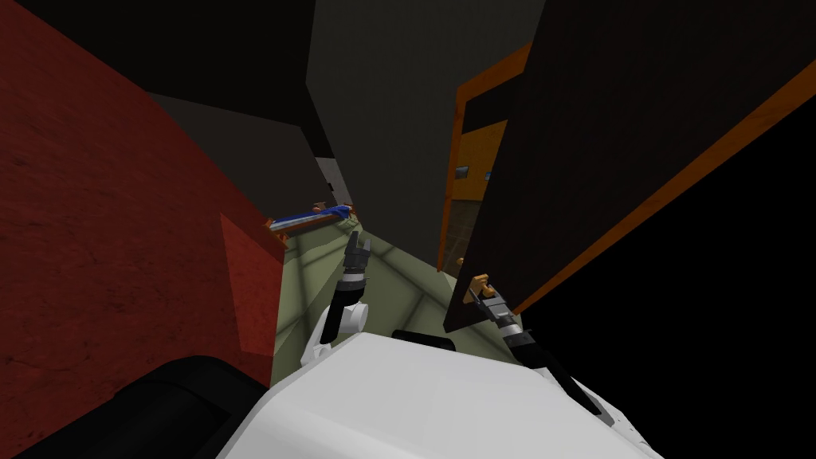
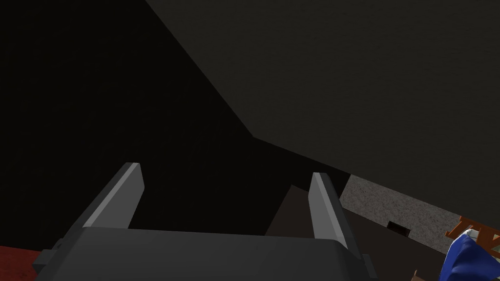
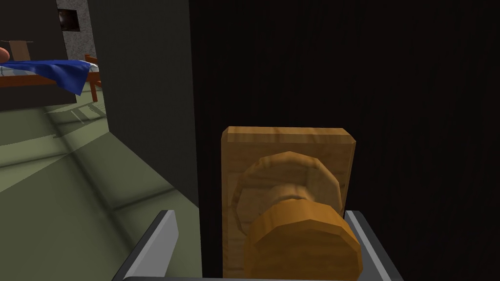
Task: Pull the door open
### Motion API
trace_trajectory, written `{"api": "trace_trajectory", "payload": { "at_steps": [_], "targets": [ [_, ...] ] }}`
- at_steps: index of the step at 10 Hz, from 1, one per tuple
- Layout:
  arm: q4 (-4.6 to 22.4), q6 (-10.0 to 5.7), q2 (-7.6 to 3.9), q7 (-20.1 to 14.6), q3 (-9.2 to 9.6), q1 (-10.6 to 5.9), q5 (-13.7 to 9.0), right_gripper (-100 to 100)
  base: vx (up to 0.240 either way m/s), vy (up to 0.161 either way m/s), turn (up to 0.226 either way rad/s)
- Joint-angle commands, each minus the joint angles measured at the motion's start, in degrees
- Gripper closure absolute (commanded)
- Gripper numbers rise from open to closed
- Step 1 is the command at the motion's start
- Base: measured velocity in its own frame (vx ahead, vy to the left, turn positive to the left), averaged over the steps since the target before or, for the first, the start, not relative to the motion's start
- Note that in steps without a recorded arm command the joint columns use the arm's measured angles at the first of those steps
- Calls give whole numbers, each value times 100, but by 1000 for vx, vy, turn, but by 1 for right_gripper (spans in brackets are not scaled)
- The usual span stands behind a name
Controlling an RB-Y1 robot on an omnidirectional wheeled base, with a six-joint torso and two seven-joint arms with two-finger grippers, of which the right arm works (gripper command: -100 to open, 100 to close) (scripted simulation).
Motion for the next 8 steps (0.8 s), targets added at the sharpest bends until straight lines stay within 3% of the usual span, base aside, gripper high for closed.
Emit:
{"api": "trace_trajectory", "payload": {
  "at_steps": [1, 7, 8],
  "targets": [
    [-50, 90, 100, -7, 198, 98, 56, 100, 8, -6, 2],
    [-50, 90, 100, -7, 198, 98, 56, 100, -1, -5, 1],
    [13, -163, -102, -101, 77, 90, 30, 100, 18, 19, 2]
  ]
}}
